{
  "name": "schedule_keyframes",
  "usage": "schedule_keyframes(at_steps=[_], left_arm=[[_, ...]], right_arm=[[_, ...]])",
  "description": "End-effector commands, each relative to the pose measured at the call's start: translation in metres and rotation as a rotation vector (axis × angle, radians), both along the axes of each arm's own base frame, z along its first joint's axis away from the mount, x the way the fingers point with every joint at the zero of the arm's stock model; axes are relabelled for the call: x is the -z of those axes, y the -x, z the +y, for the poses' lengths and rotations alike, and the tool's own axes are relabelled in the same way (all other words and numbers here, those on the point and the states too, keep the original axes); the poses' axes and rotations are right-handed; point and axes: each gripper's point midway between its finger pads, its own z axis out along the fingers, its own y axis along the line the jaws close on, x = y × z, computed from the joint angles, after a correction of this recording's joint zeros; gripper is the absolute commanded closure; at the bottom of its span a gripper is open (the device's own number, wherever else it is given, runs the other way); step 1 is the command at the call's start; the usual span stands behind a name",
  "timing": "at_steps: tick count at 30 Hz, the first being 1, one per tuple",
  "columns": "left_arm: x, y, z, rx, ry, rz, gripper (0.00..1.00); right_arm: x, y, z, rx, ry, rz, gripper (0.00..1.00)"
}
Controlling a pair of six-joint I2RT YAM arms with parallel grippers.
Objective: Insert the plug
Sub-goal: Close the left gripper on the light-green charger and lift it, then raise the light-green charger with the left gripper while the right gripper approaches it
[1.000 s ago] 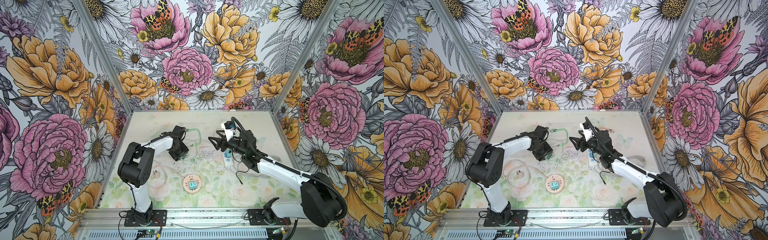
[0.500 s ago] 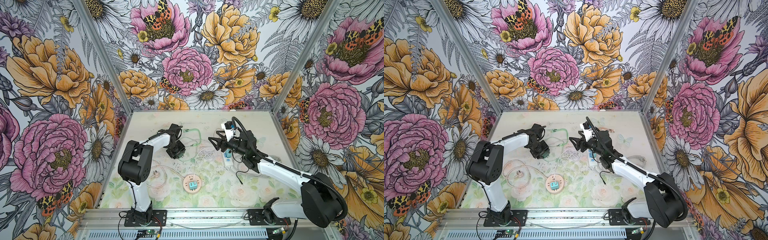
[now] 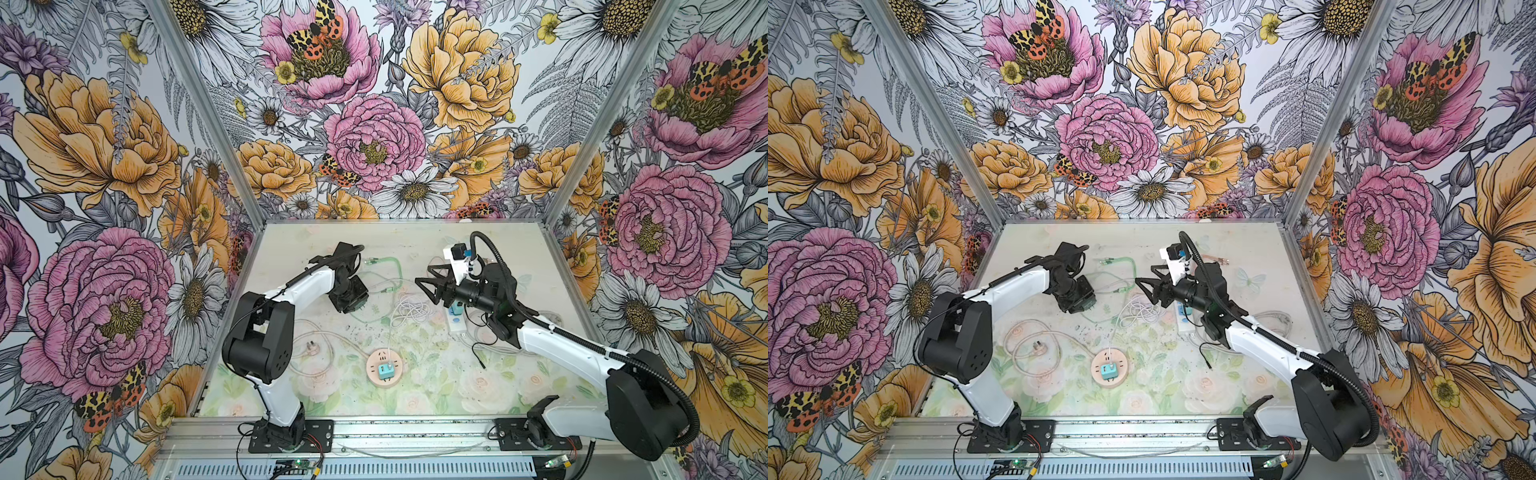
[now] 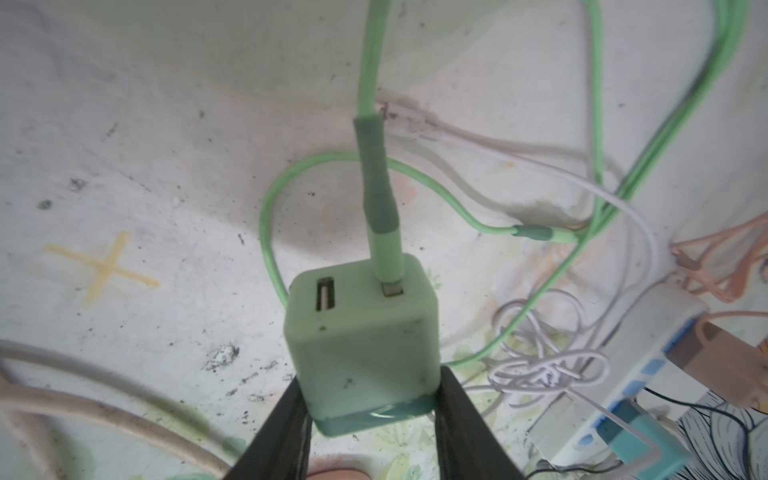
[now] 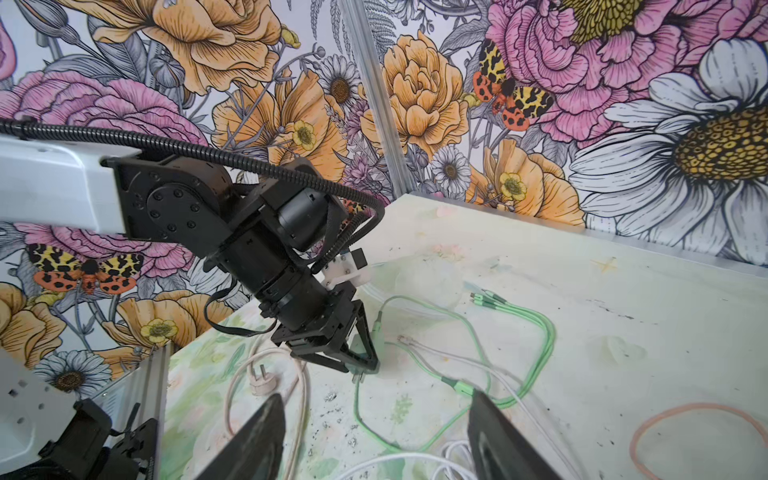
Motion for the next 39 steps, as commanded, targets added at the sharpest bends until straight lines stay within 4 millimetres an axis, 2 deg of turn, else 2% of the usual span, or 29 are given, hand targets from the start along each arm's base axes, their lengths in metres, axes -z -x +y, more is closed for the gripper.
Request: schedule_keyframes(at_steps=[1, 3, 6, 10, 14, 21, 26, 39], left_arm=[[-0.055, -0.011, -0.017, 0.059, 0.068, -0.149, 0.82], [-0.07, -0.008, -0.023, 0.077, 0.092, -0.185, 0.83], [-0.083, -0.003, -0.032, 0.095, 0.123, -0.232, 0.83], [-0.091, 0.006, -0.041, 0.094, 0.176, -0.278, 0.83], [-0.098, 0.011, -0.045, 0.103, 0.19, -0.306, 0.84], [-0.116, 0.016, -0.051, 0.113, 0.203, -0.361, 0.85], [-0.121, 0.021, -0.058, 0.125, 0.202, -0.373, 0.85], [-0.12, 0.031, -0.071, 0.141, 0.223, -0.364, 0.84]], right_arm=[[-0.027, 0.017, 0.004, -0.067, -0.103, -0.037, 0.29], [-0.028, 0.021, 0.009, -0.094, -0.122, -0.02, 0.28], [-0.026, 0.03, 0.023, -0.146, -0.171, 0.013, 0.28], [-0.011, 0.046, 0.038, -0.211, -0.269, 0.079, 0.24], [0.012, 0.054, 0.055, -0.252, -0.284, 0.158, 0.24], [0.034, 0.044, 0.064, -0.227, -0.28, 0.235, 0.24], [0.046, 0.032, 0.069, -0.194, -0.296, 0.266, 0.24], [0.051, 0.014, 0.087, -0.123, -0.33, 0.171, 0.24]])
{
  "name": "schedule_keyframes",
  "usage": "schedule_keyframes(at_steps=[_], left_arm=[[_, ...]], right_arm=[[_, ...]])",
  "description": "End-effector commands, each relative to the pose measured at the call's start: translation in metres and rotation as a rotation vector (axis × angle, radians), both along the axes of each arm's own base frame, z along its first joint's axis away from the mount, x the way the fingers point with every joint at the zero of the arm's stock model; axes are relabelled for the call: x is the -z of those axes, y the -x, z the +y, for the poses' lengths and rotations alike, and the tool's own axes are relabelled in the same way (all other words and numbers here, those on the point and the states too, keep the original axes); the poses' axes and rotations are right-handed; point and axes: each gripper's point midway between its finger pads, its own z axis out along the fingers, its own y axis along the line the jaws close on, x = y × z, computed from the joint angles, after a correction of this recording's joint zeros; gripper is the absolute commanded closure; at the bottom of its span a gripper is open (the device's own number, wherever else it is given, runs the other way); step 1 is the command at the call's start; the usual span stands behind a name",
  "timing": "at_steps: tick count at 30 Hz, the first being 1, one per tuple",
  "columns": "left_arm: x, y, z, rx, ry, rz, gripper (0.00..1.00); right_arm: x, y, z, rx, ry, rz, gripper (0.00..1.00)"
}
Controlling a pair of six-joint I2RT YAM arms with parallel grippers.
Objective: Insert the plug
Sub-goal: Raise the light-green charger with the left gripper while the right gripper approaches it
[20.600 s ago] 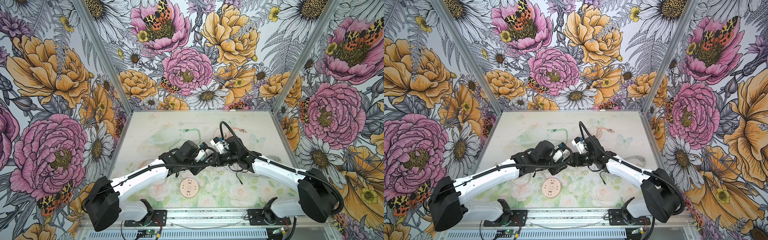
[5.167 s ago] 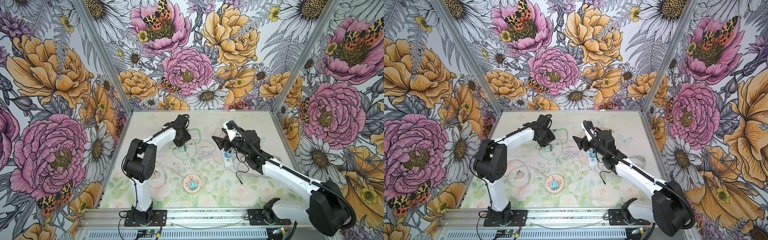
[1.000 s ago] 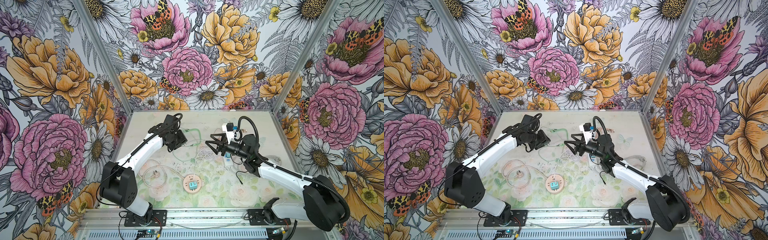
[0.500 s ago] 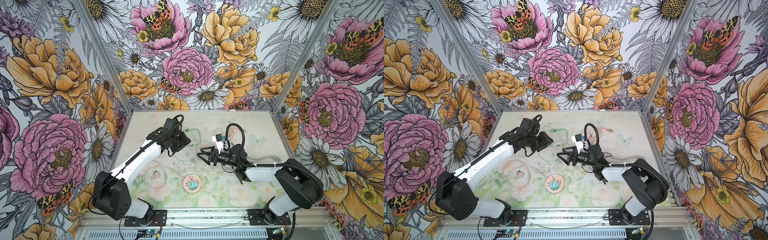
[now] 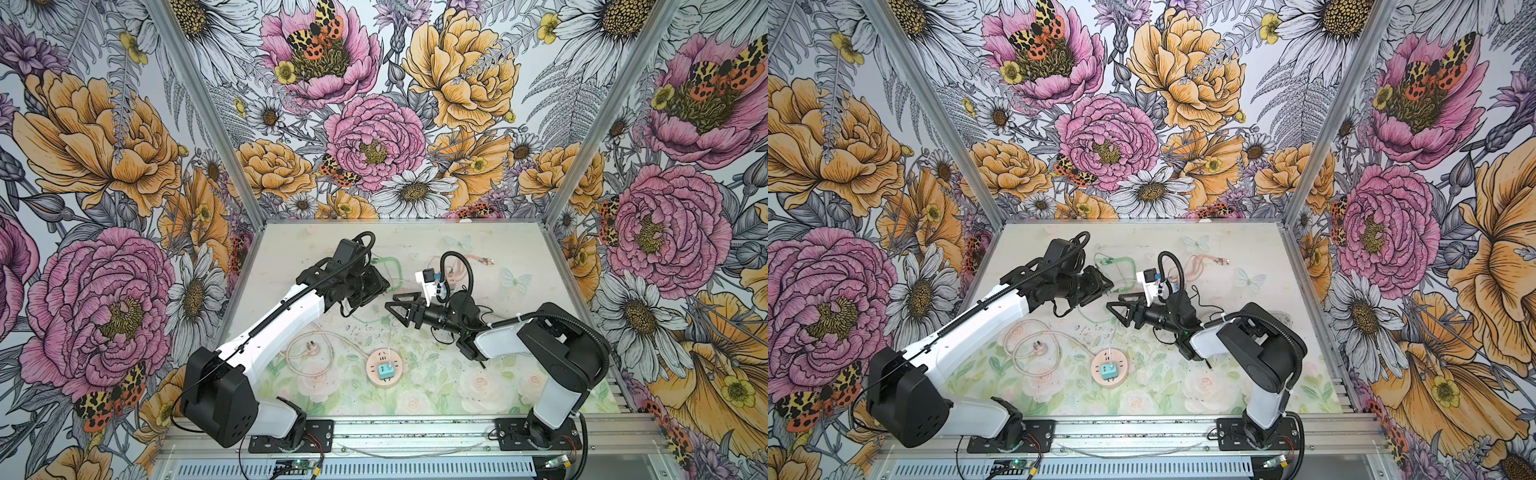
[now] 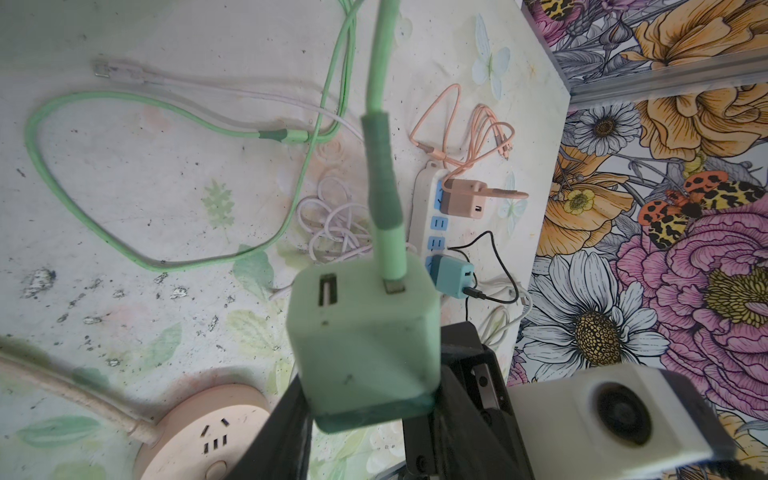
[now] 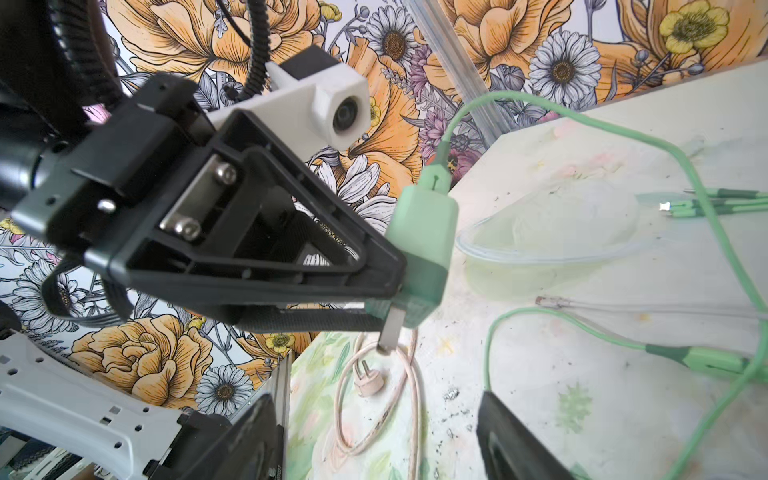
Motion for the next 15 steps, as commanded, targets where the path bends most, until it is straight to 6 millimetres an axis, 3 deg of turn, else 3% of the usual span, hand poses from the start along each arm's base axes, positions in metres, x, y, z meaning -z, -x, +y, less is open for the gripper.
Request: schedule_keyframes(at_steps=[1, 10, 15], left_arm=[[-0.007, -0.002, -0.002, -0.017, 0.018, -0.038, 0.84], [-0.005, 0.002, -0.018, 0.006, 0.043, -0.037, 0.84], [-0.007, 0.003, -0.025, 0.019, 0.064, -0.038, 0.84]], right_arm=[[-0.023, -0.011, 0.003, 0.062, -0.062, -0.098, 0.23], [-0.026, -0.029, 0.008, 0.129, -0.116, -0.107, 0.3], [-0.024, -0.034, 0.011, 0.14, -0.126, -0.101, 0.44]])
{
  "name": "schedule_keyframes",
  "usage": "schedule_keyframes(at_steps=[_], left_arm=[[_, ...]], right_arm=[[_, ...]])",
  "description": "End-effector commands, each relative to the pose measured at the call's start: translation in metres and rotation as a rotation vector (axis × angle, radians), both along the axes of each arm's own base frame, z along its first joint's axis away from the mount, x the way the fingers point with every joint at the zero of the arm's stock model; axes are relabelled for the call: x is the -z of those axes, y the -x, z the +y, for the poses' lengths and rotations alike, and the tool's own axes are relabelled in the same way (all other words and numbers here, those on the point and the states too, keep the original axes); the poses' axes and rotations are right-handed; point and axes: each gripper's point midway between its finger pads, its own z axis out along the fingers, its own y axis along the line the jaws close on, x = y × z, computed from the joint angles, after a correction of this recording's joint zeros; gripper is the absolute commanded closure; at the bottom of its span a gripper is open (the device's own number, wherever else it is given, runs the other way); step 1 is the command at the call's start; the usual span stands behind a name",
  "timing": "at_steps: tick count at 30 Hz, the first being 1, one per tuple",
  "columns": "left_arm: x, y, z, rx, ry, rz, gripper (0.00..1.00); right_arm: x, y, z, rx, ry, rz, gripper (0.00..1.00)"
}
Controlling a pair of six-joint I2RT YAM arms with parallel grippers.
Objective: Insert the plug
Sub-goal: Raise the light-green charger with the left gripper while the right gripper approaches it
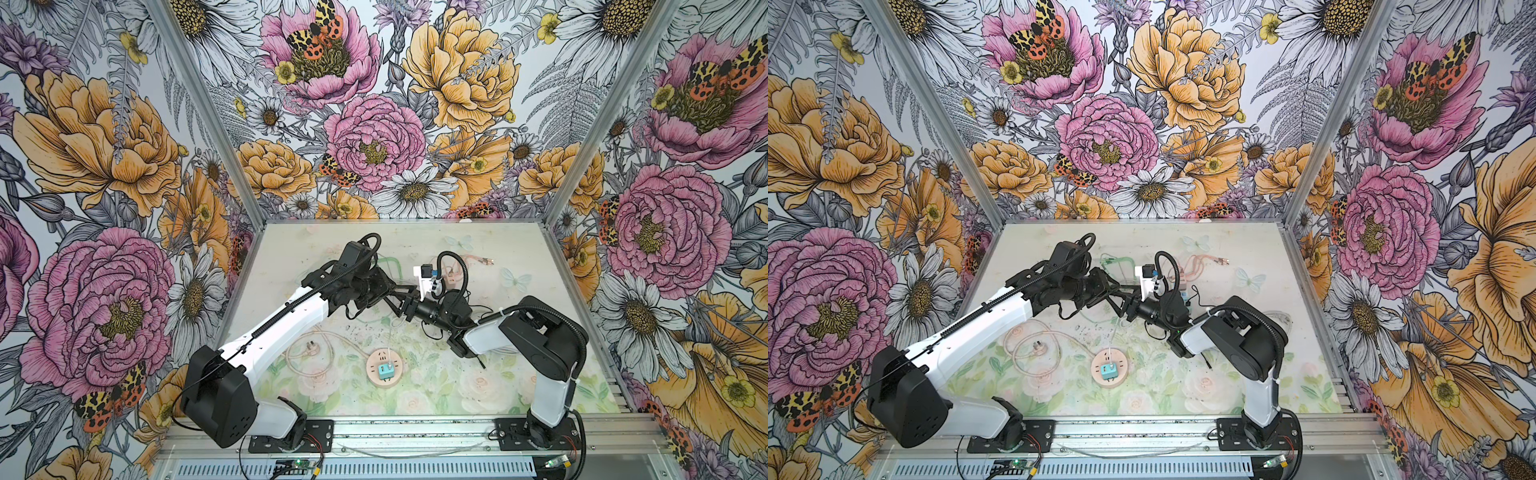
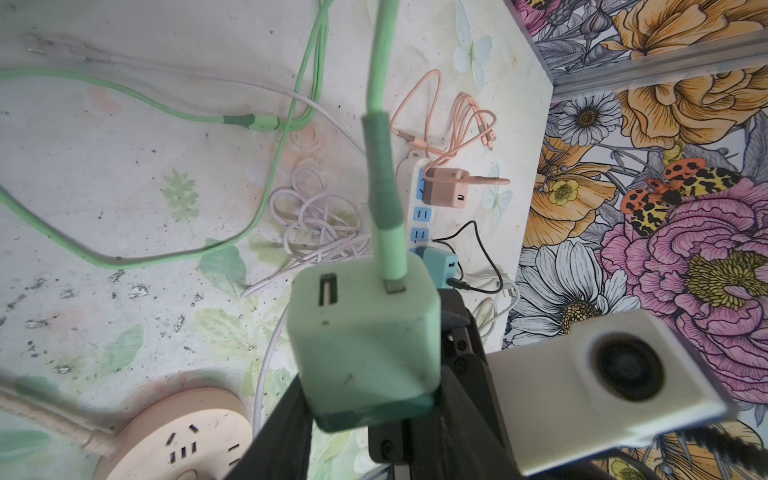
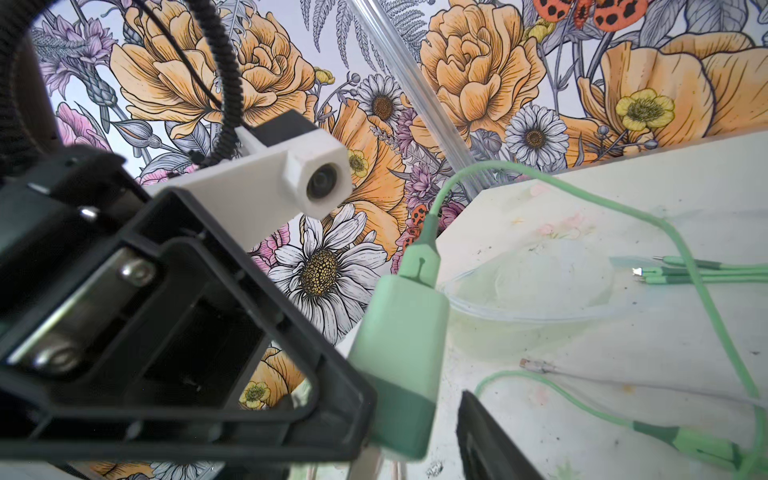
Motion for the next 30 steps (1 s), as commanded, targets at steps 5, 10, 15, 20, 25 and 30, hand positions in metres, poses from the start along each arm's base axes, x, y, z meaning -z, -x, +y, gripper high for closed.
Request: schedule_keyframes(at_steps=[5, 10, 15, 20, 25, 30], left_arm=[[-0.001, 0.0, -0.011, 0.015, 0.03, -0.019, 0.84], [0.002, 0.001, -0.015, 0.022, 0.031, -0.014, 0.83], [-0.001, 0.0, -0.012, 0.016, 0.032, -0.021, 0.67], [-0.012, -0.003, 0.009, -0.029, 0.046, -0.055, 0.52], [-0.032, 0.001, 0.032, -0.057, 0.075, -0.11, 0.42], [-0.027, 0.01, 0.049, -0.07, 0.082, -0.098, 0.4]], right_arm=[[-0.026, -0.006, -0.006, 0.062, -0.08, -0.066, 0.6], [-0.028, -0.007, -0.009, 0.081, -0.084, -0.069, 0.73], [-0.028, -0.005, -0.011, 0.081, -0.073, -0.084, 0.98], [-0.036, 0.0, -0.018, 0.095, -0.063, -0.122, 1.0], [-0.03, 0.002, -0.017, 0.093, 0.0, -0.155, 1.0], [-0.024, 0.007, -0.011, 0.098, 0.182, -0.248, 1.0]])
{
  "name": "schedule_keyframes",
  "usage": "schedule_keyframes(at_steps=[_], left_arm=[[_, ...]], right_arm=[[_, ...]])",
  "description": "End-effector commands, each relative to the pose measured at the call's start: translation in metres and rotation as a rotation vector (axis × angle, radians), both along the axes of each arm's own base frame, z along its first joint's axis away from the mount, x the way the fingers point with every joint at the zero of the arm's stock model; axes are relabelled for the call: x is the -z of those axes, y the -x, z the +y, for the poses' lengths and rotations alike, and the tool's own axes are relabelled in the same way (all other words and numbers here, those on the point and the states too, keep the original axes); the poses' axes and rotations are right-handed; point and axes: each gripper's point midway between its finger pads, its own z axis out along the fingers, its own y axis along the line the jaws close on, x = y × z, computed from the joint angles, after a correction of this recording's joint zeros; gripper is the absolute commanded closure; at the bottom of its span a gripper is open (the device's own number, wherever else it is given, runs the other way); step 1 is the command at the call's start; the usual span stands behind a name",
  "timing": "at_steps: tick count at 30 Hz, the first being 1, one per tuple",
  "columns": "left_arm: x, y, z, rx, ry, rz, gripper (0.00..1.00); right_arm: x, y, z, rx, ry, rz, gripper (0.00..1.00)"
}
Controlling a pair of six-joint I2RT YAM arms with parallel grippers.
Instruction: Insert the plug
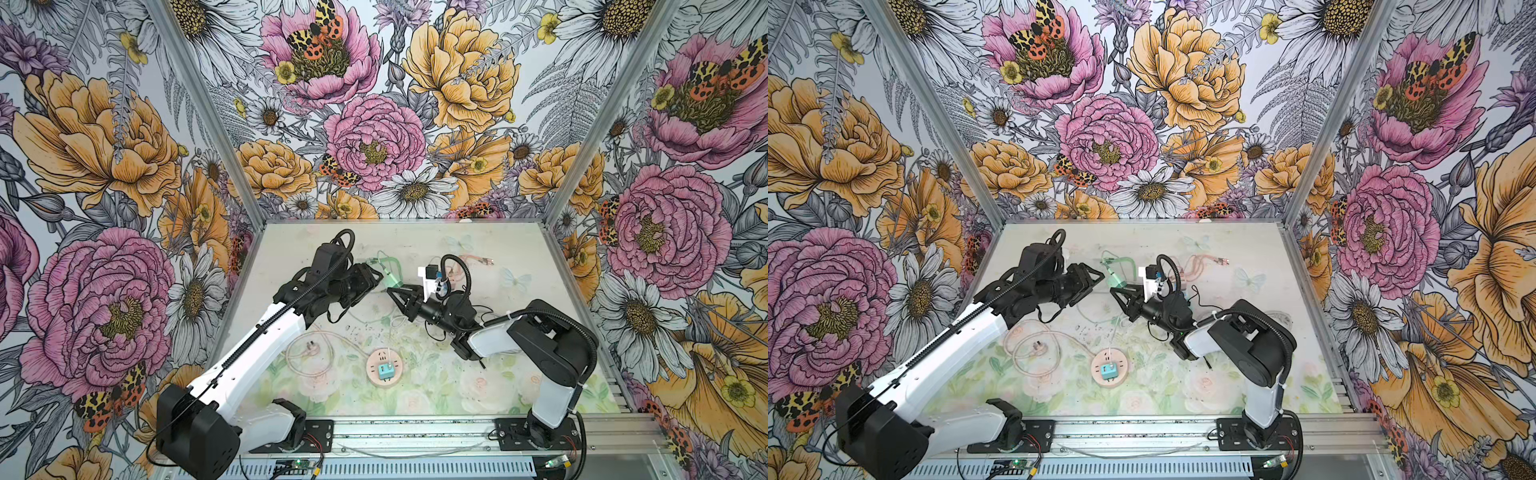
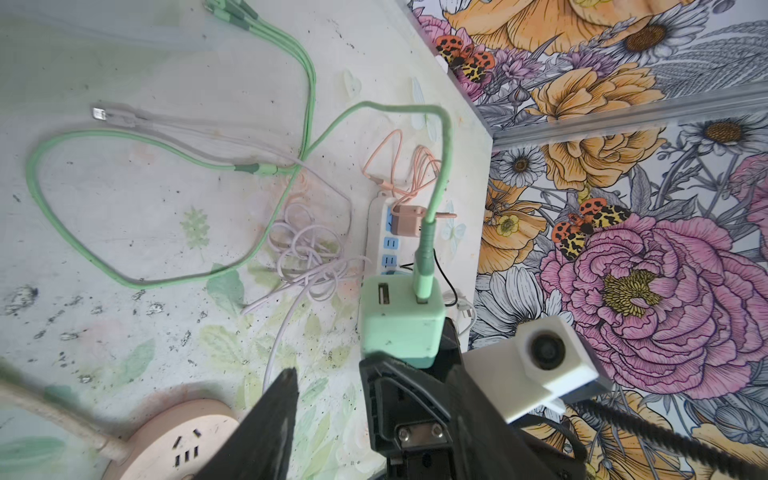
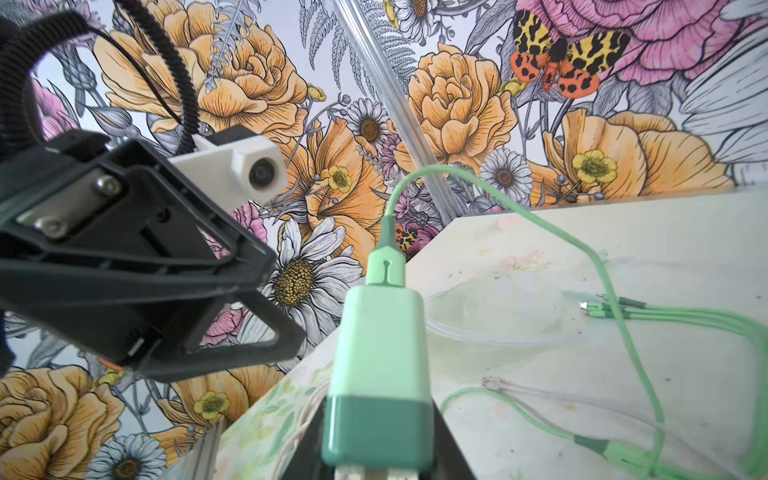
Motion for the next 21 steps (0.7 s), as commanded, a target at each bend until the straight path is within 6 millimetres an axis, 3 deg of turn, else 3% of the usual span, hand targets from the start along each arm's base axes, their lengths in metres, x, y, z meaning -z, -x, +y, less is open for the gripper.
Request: schedule_keyframes(at_steps=[1, 12, 21], left_arm=[[0.013, 0.009, 0.004, 0.03, -0.014, 0.026, 0.4], [0.007, 0.01, -0.033, 0.18, 0.03, -0.013, 0.37], [0.009, 0.019, -0.045, 0.237, 0.072, -0.008, 0.4]], right_arm=[[-0.012, 0.008, 0.003, 0.019, 0.145, -0.142, 1.0], [-0.016, 0.036, 0.024, 0.044, 0.4, -0.363, 1.0], [-0.025, 0.029, 0.021, 0.107, 0.384, -0.373, 1.0]])
